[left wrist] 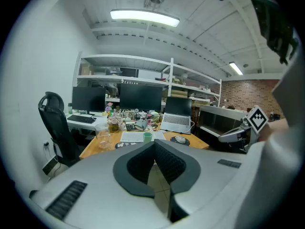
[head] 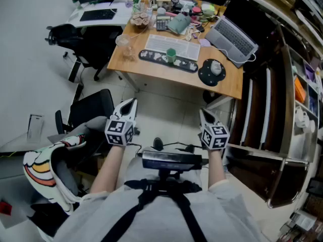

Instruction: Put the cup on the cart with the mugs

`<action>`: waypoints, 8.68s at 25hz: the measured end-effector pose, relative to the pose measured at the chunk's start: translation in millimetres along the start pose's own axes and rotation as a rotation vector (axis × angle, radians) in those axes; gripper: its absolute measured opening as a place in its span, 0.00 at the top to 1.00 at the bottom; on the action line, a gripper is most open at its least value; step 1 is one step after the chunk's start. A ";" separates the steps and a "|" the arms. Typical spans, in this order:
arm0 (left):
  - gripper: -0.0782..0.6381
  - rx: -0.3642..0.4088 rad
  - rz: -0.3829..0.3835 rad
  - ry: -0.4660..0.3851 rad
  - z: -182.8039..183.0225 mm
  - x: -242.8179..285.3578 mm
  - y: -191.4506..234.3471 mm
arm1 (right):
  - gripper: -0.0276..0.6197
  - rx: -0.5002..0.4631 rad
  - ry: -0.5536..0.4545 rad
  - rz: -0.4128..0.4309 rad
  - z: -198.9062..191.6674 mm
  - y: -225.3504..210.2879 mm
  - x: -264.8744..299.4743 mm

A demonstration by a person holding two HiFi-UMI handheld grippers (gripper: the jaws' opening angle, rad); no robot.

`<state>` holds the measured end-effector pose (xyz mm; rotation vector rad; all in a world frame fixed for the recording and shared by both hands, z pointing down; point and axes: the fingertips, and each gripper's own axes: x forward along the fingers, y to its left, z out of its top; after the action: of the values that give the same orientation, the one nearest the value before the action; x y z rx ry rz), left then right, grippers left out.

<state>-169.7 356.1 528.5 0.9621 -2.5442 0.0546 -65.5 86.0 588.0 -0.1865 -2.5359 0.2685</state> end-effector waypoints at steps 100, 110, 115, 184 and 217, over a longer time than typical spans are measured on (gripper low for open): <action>0.88 0.023 0.035 -0.007 73.2 181.9 98.7 | 0.45 -0.412 -0.049 0.336 208.5 32.3 255.8; 0.88 0.159 -0.252 -0.030 114.8 226.2 29.8 | 0.45 -0.259 -0.110 0.089 205.5 -18.2 173.4; 0.88 0.235 -0.461 -0.037 127.3 255.3 -46.2 | 0.45 -0.156 -0.142 -0.094 187.5 -69.0 111.6; 0.88 0.634 -1.719 -0.007 143.8 226.5 -888.5 | 0.45 0.574 -0.339 -1.460 1.4 -598.6 -523.6; 0.88 0.664 -1.704 0.023 123.8 241.3 -884.2 | 0.33 0.800 -0.376 -1.659 -51.8 -614.2 -540.3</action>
<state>188.7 -488.9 415.1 2.8777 -0.8978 0.3776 363.0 -605.0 484.0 2.2036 -1.8257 0.5624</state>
